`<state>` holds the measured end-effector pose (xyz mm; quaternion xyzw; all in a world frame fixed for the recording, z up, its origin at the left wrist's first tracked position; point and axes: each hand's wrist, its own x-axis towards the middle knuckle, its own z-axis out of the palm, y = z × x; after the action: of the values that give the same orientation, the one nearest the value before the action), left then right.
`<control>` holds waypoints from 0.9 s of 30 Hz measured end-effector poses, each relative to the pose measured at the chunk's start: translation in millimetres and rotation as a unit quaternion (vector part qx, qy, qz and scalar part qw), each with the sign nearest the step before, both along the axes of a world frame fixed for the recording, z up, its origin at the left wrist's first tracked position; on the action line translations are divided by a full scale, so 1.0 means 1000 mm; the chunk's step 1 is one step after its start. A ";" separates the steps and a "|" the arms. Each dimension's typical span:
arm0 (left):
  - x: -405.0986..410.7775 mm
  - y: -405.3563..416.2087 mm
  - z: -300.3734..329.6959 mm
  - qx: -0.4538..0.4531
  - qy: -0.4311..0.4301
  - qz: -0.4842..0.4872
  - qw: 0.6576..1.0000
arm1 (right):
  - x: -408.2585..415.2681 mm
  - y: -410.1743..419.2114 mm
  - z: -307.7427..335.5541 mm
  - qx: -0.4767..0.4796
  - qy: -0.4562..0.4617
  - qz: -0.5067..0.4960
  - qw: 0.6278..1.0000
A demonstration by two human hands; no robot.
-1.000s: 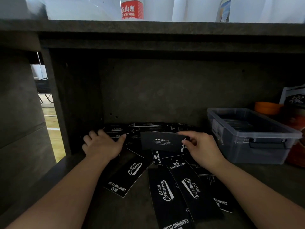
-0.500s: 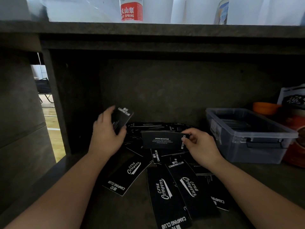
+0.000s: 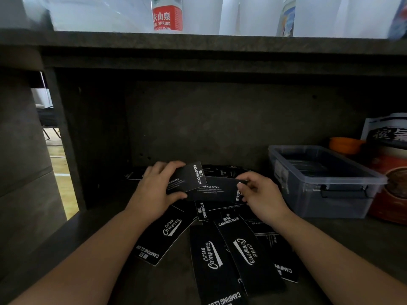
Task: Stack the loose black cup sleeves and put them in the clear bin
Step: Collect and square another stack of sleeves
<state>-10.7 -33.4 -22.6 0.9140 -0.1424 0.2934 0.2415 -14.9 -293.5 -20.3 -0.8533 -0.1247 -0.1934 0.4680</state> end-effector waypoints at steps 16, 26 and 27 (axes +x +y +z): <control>-0.004 -0.018 -0.002 -0.059 0.069 0.013 0.996 | -0.003 0.008 -0.002 -0.052 -0.034 0.025 0.998; -0.006 -0.017 0.002 0.031 0.094 -0.099 0.990 | -0.004 0.005 0.000 -0.106 0.002 0.054 0.993; -0.006 -0.018 0.001 0.025 0.097 -0.095 0.990 | -0.004 0.004 0.000 -0.117 0.004 0.049 0.992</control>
<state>-16.2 -51.0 -21.5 0.9262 -0.2119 0.1750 0.2580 -19.2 -289.3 -20.8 -0.8955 -0.1865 -0.1511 0.3747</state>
